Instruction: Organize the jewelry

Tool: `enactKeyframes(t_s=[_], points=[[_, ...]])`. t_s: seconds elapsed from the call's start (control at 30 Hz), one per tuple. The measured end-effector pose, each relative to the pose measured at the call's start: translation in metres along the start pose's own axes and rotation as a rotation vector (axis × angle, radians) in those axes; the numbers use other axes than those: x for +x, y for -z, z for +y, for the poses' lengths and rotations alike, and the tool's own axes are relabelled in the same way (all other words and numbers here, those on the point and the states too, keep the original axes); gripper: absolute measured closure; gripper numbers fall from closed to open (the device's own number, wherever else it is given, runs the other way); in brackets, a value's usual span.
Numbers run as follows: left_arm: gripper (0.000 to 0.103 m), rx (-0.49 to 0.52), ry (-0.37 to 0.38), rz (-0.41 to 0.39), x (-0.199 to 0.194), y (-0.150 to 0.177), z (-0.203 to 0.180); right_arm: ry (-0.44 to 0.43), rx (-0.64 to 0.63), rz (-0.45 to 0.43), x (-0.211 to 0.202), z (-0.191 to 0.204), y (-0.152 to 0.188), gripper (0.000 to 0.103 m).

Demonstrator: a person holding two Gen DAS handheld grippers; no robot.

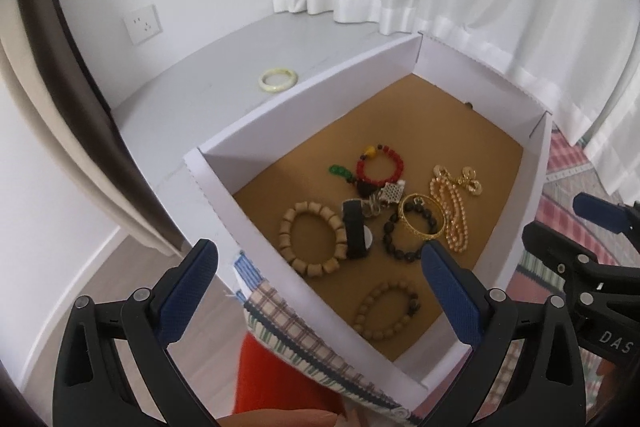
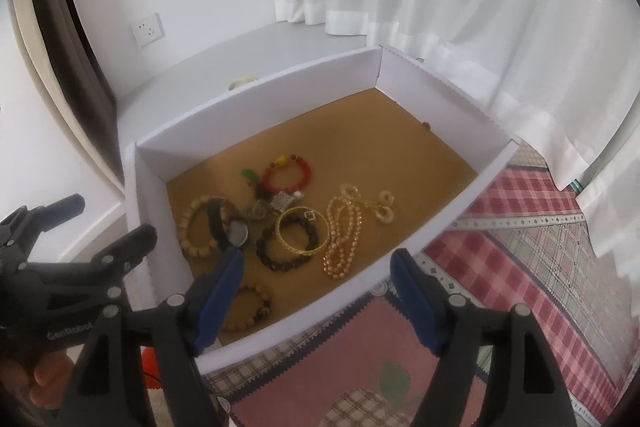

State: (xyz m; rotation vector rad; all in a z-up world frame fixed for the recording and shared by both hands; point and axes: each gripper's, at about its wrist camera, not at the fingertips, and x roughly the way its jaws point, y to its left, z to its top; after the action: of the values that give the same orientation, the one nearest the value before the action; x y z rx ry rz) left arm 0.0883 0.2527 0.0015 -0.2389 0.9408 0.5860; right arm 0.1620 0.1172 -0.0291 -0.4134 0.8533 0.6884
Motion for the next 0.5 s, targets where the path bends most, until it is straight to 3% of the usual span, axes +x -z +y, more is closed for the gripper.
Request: enactKeyframes(t_s=[0.27, 0.5], points=[[0.001, -0.025, -0.006, -0.042, -0.016, -0.009, 0.008, 0.012, -0.009, 0.001, -0.006, 0.006, -0.006, 0.026], [0.001, -0.040, -0.011, -0.029, -0.016, -0.011, 0.011, 0.013, -0.014, -0.002, -0.008, 0.008, -0.006, 0.026]])
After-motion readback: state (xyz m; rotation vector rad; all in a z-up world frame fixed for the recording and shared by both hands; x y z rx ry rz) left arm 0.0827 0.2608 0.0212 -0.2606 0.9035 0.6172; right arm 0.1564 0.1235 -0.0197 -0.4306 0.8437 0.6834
